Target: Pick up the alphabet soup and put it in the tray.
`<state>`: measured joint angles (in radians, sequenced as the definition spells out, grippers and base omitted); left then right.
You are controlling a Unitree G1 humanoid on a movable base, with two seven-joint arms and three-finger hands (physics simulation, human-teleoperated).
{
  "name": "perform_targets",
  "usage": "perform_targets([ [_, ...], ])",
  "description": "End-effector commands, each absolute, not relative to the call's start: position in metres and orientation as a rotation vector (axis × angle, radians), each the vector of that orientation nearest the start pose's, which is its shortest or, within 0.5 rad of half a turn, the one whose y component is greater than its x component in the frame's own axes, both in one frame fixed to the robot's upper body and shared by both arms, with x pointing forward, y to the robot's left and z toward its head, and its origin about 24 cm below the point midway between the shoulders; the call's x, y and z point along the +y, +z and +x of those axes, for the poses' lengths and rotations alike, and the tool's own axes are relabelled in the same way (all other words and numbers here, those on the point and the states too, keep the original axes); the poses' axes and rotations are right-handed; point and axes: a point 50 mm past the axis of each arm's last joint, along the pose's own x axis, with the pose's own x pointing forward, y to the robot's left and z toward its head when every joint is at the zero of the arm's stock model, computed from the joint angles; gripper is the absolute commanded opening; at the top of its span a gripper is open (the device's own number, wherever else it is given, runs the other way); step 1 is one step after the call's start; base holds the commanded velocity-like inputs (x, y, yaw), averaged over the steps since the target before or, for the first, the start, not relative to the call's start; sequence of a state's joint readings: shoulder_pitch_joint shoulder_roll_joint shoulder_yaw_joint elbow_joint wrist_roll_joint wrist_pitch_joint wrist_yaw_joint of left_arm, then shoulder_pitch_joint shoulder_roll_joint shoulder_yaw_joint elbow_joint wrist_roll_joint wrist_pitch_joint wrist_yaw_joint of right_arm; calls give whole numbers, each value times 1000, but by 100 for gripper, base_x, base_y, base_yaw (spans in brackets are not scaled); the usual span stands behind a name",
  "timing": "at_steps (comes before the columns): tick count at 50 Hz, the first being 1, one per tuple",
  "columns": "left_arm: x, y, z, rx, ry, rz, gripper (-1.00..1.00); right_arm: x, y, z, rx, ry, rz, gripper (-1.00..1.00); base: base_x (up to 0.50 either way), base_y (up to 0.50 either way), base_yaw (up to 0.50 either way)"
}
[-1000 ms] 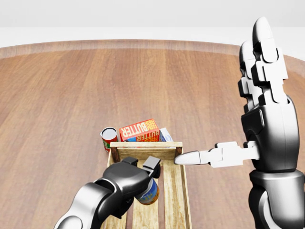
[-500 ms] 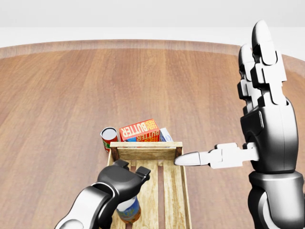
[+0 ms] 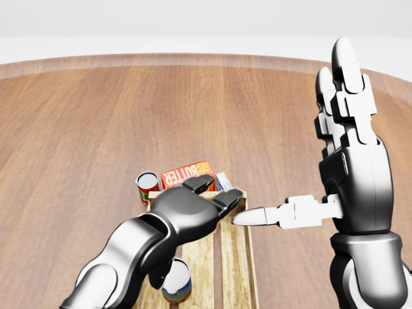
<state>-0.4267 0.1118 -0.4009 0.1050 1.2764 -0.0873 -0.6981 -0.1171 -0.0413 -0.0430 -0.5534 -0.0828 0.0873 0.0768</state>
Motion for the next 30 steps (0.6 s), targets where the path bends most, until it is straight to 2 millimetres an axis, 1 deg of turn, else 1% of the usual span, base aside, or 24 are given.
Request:
perform_targets([
  [1, 13, 141, 272, -494, -983, 1584, 100, -150, 182, 239, -562, 41, -140, 100, 0, 0, 0],
  [4, 17, 151, 273, -522, -944, 1584, 100, -150, 183, 238, -566, 38, -141, 100, 0, 0, 0],
  [5, 17, 155, 268, -555, -965, 1582, 100, -150, 183, 238, -570, 38, -140, 100, 0, 0, 0],
  [7, 21, 164, 267, -576, -951, 1590, 100, -150, 184, 237, -575, 36, -144, 100, 0, 0, 0],
  [8, 27, 172, 268, -577, -924, 1590, 100, -151, 186, 236, -583, 34, -146, 100, 0, 0, 0],
  [11, 37, 179, 268, -565, -897, 1571, 100, -151, 187, 235, -589, 31, -147, 100, 0, 0, 0],
  [17, 72, 173, 285, -455, -778, 1567, 100, -154, 190, 232, -604, 21, -157, 100, 0, 0, 0],
  [19, 91, 169, 299, -349, -685, 1550, 100, -155, 191, 231, -607, 18, -157, 100, 0, 0, 0],
  [22, 114, 166, 312, -246, -592, 1521, 100, -155, 192, 229, -617, 20, -161, 100, 0, 0, 0],
  [25, 132, 160, 319, -152, -513, 1507, 100, -155, 193, 229, -621, 18, -159, 100, 0, 0, 0],
  [28, 151, 147, 324, -40, -461, 1488, 100, -153, 194, 228, -623, 22, -161, 100, 0, 0, 0],
  [30, 158, 142, 327, 2, -444, 1470, 100, -152, 194, 228, -626, 25, -161, 100, 0, 0, 0],
])
